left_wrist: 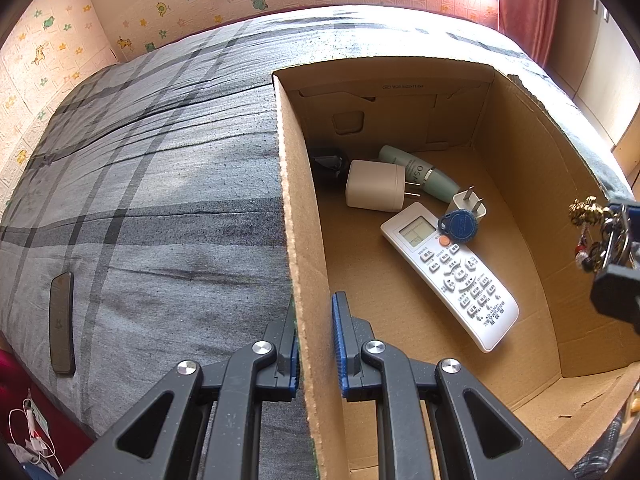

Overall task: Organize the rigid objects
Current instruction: 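Carry the keychain into the box with the right tool and release it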

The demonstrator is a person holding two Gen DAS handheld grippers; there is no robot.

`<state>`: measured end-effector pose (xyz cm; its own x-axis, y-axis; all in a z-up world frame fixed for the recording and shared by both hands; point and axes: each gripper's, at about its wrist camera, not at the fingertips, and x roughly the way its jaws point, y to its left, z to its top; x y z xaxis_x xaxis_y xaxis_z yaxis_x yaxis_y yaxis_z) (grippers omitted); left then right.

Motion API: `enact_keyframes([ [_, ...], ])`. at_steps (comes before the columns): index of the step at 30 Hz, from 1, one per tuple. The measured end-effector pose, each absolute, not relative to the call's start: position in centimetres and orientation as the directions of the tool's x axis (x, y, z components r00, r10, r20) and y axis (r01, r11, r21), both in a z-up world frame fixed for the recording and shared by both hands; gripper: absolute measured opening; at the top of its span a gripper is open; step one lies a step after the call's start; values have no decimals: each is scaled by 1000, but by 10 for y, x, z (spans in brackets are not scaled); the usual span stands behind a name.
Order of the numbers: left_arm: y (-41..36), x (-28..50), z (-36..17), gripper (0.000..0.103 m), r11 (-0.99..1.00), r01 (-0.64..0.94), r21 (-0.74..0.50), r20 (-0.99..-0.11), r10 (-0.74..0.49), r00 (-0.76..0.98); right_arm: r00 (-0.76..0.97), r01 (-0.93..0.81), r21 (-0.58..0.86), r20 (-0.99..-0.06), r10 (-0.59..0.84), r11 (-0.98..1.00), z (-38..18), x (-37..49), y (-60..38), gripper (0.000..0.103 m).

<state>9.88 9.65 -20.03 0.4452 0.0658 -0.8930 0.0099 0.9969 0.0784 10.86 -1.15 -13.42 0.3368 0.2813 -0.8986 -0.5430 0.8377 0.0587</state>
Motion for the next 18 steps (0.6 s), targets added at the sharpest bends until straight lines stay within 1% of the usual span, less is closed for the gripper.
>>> enact_keyframes([
  [11,96,99,-200,15,997,10,78,-893,65,445,180,-526,76,-963,198,847,-191,117,-3,48],
  [18,97,99,-200,15,997,11,75,-893,62,445,101,-523,60,-986,131,850,-215,121,3,48],
])
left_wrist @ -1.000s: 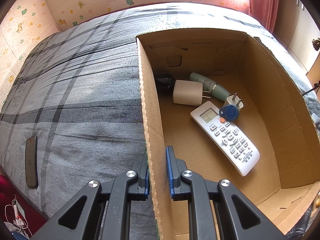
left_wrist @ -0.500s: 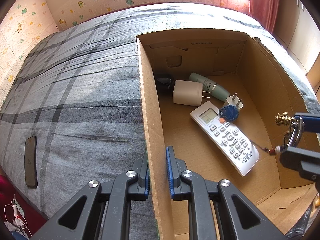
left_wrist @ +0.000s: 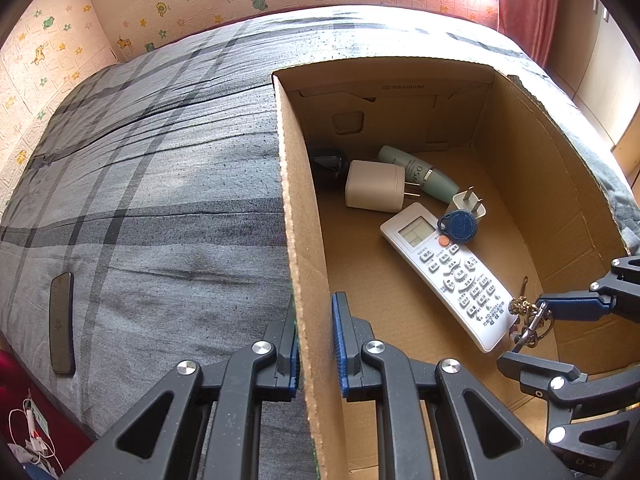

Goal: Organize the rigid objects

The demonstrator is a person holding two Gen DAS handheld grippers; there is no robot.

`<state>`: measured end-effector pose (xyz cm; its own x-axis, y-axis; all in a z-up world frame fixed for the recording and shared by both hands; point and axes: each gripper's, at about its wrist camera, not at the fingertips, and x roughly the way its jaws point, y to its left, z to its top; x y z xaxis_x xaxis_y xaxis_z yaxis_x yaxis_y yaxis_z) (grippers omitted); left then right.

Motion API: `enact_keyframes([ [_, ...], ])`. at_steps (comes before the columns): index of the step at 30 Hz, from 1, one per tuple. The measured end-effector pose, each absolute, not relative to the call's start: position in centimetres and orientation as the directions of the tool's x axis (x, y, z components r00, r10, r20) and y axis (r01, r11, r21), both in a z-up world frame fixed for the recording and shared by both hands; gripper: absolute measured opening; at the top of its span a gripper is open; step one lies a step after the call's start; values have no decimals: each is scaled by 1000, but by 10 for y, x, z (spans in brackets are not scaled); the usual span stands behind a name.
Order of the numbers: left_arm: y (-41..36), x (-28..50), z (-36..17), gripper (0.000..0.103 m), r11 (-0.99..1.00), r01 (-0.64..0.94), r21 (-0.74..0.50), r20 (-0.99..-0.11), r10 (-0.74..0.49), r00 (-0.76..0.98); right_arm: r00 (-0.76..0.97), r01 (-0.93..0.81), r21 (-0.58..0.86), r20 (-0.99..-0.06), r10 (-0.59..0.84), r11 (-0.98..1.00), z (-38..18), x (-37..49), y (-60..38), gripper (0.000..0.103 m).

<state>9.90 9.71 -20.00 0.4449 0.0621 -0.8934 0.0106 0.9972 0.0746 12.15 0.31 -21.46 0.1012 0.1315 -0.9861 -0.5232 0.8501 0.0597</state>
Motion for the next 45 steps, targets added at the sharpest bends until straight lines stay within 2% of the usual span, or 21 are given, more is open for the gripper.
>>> enact_keyframes([
  [11,97,99,-200,15,997,13,76,-893,62,445,54,-540,28,-996,68,841,-241,122,13,49],
  [26,98,98,-199,15,997,12,73,-893,60,446,41,-541,51,-995,87,839,-246,125,13,50],
  [28,98,98,-200,15,997,13,74,-893,61,446,48,-544,50,-995,91,837,-244,123,13,52],
  [33,98,98,-200,15,997,13,75,-893,61,446,75,-562,34,-993,92,827,-235,118,16,63],
  [45,98,98,-200,15,997,13,75,-893,61,446,149,-558,7,-983,108,830,-193,109,10,69],
])
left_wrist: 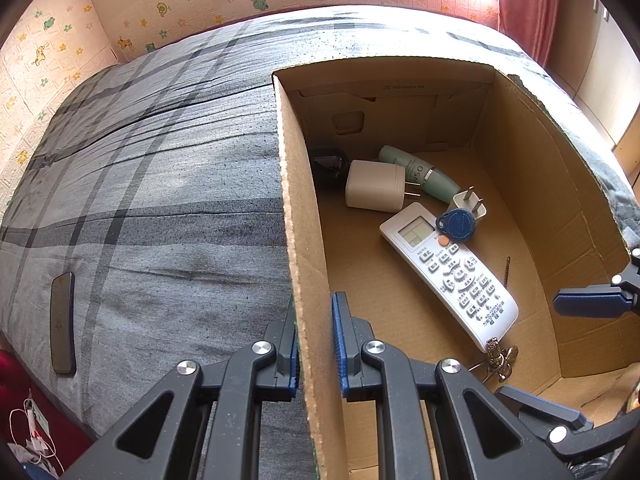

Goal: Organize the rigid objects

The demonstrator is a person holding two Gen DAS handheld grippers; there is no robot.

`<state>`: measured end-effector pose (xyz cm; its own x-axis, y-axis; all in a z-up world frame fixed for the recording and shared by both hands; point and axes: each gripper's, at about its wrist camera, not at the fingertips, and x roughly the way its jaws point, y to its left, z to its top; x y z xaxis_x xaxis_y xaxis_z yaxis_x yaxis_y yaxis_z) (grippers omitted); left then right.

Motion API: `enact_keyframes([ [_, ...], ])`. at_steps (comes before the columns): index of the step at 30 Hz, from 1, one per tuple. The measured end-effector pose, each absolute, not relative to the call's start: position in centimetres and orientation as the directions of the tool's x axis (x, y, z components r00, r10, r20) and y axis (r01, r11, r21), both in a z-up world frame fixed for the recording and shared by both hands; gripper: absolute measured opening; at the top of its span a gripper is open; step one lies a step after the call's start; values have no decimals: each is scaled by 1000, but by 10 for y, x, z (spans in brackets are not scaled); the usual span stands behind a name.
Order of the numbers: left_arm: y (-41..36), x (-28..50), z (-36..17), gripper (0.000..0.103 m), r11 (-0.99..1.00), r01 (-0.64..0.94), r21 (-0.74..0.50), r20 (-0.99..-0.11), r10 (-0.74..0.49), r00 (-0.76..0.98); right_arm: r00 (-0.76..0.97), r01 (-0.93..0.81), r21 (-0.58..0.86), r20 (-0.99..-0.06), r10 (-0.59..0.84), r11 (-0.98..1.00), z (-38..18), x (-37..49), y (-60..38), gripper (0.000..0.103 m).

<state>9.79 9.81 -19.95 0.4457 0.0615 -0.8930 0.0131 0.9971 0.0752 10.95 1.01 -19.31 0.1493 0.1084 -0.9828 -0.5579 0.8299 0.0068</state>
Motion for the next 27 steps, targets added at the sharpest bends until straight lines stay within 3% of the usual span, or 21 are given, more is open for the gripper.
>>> enact_keyframes([
  [13,99,98,-199,15,997,16,81,-893,66,445,252,-523,-47,-962,102,851,-157,97,-12,71],
  [23,97,99,-199,15,995,20,94,-892,76,445,339,-446,-55,-934,112,893,-131,91,-35,90],
  [27,95,99,-200,15,993,31,111,-891,86,445,386,-406,-42,-913,130,913,-119,87,-48,103],
])
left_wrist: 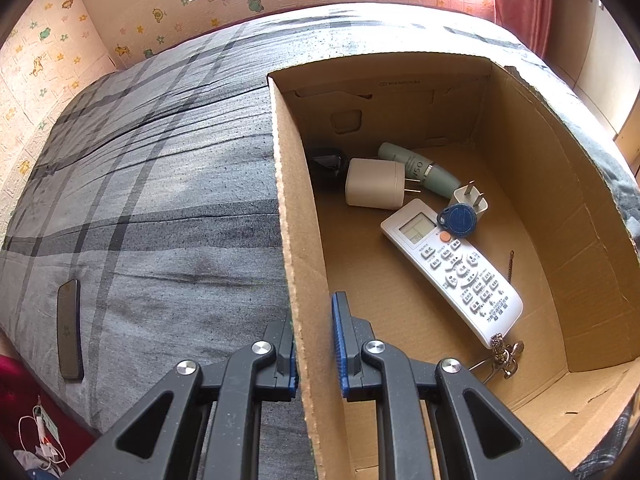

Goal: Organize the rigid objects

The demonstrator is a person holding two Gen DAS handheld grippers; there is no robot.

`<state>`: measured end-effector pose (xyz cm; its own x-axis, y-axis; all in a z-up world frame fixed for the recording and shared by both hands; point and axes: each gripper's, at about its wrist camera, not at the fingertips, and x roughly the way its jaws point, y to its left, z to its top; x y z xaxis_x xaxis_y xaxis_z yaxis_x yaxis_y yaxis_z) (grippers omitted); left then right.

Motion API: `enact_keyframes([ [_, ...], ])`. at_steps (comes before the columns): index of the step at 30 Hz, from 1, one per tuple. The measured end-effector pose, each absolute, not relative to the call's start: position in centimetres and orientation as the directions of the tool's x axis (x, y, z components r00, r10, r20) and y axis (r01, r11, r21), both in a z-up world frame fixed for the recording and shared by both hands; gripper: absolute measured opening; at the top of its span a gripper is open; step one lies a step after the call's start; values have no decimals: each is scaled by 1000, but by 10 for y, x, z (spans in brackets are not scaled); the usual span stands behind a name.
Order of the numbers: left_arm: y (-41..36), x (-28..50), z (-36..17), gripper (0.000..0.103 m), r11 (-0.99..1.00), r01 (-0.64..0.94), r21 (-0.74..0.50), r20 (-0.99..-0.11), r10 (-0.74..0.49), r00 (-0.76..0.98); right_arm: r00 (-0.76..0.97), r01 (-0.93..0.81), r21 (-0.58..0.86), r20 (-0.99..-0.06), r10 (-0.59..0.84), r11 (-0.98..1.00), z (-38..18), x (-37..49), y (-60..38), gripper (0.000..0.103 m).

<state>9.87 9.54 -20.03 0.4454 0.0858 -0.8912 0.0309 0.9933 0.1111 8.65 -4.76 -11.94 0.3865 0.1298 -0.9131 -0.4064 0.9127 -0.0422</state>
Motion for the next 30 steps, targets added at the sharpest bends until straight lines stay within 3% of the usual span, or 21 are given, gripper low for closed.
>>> enact_keyframes([
  [19,90,97,-196,19,989,28,146,-881,117,459,561,-229,-30,-821,107,973,-80,64,-98,103],
  [20,89,96,-194,26,988,24,155,-876,126,465,567,-228,-26,-817,110,973,-78,63,-99,103],
  [23,89,91,-183,68,989,9,149,-865,125,485,573,-228,-22,-811,116,973,-75,59,-101,103],
  [24,90,88,-178,76,990,-4,140,-861,124,493,576,-227,-20,-809,118,974,-74,57,-102,103],
  [30,94,66,-143,98,993,-73,90,-827,115,551,591,-223,-13,-797,124,975,-69,50,-103,103],
])
